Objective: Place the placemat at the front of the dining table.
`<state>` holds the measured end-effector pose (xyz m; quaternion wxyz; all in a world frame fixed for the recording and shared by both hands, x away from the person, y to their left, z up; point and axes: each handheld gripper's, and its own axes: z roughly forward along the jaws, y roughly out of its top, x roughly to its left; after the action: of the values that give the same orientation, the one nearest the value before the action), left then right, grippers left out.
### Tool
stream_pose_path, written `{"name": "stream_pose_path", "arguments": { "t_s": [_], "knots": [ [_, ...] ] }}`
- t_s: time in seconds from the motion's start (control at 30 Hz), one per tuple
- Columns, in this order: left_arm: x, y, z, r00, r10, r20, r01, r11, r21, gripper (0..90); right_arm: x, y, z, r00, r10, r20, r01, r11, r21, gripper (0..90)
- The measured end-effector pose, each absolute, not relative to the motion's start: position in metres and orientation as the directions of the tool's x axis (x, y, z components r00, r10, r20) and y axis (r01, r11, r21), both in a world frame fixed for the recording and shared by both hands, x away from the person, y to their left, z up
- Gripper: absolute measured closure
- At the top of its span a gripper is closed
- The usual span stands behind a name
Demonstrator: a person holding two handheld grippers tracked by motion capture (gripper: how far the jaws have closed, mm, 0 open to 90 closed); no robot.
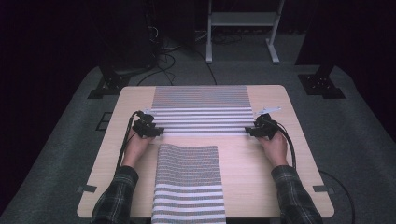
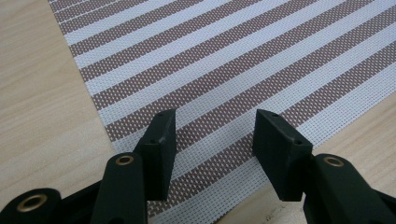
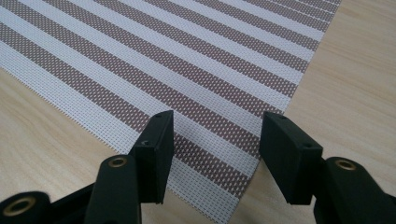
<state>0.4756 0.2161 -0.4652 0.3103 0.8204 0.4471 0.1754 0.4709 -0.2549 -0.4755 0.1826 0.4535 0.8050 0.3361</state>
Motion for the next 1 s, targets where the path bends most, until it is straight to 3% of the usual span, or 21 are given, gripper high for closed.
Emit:
{"name": "stream_pose_path", "arguments": {
  "t_s": [0.03,0.1,0.2,0.53,0.57,0.87,1.0],
  "knots": [
    [0.476,0.216,-0.465,0.542,0.84,0.002,0.626,-0.406,0.665,48.5,0.471,-0.255,-0.476,-0.52,0.854,0.01,0.608,0.362,0.707,43.1],
    [0.477,0.217,-0.466,0.553,0.832,-0.038,0.629,-0.387,0.674,36.9,0.47,-0.254,-0.475,-0.502,0.865,-0.005,0.611,0.359,0.705,32.9],
    [0.476,0.213,-0.469,0.552,0.833,0.02,0.615,-0.424,0.665,24.1,0.466,-0.257,-0.474,-0.503,0.864,0.013,0.595,0.335,0.73,29.9],
    [0.469,0.219,-0.463,0.549,0.836,-0.001,0.634,-0.416,0.652,6.4,0.449,-0.262,-0.466,-0.493,0.87,0.009,0.603,0.334,0.725,7.3],
    [0.467,0.219,-0.461,0.55,0.835,-0.004,0.636,-0.415,0.65,4.0,0.448,-0.263,-0.466,-0.49,0.872,0.01,0.612,0.336,0.716,1.4],
    [0.444,0.241,-0.445,0.544,0.838,-0.03,0.612,-0.372,0.698,0.0,0.426,-0.277,-0.455,-0.477,0.878,0.025,0.593,0.301,0.747,0.0],
    [0.429,0.25,-0.437,0.548,0.836,-0.028,0.593,-0.364,0.718,0.0,0.419,-0.281,-0.453,-0.486,0.874,-0.024,0.579,0.342,0.74,0.0]
  ]
}}
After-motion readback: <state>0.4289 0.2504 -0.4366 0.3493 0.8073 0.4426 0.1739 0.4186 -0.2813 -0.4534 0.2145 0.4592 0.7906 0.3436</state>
